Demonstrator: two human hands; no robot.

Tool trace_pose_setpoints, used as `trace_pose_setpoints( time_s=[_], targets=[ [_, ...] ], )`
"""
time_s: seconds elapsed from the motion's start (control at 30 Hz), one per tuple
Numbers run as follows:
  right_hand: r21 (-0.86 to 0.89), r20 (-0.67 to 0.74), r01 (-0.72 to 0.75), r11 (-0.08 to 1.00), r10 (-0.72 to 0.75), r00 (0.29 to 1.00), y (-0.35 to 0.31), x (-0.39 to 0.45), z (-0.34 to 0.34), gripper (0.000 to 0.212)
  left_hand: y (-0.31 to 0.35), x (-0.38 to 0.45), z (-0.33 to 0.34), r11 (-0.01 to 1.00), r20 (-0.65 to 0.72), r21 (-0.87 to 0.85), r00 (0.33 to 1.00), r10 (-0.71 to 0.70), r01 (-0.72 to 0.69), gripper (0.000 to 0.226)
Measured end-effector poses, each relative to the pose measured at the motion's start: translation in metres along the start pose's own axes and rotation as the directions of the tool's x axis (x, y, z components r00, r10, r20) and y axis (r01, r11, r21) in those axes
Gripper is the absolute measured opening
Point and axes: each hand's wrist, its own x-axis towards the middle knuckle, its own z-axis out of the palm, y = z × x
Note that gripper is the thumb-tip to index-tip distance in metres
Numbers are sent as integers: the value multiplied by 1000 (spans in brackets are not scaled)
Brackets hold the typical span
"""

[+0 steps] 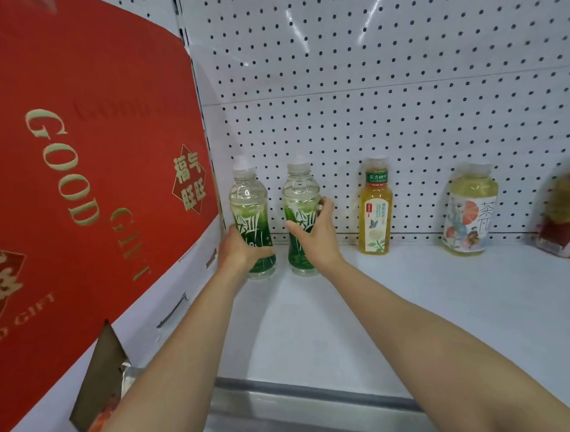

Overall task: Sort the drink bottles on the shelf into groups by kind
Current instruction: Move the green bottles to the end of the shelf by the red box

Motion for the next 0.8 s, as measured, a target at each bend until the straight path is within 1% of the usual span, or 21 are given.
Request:
trace_pose_setpoints(
  time_s=[0.1, 0.17, 0.4, 0.57, 0.8],
  targets=[
    [-203, -18, -1, 979, -2, 1000, 8, 8, 5, 75, 2, 11, -3, 999, -8, 54, 1000, 6, -6, 91],
    [-264, -18, -23, 964, 19, 1000, 12, 13, 10, 75, 2, 17, -3, 996, -18, 84, 1000, 0, 2, 90],
    [-345, -53, -97, 934, 83, 995, 11, 34, 36, 73, 2, 35, 3, 995, -26, 96, 999, 33, -31, 67],
    [-397, -46, -103, 912, 93, 995, 10, 44, 43, 74, -4, 47, 7, 995, -26, 86, 998, 50, -48, 64],
    [-410, -73, -138, 902, 119, 990, 12, 51, 49, 73, -7, 56, 13, 994, -26, 93, 997, 67, -64, 61]
  ],
)
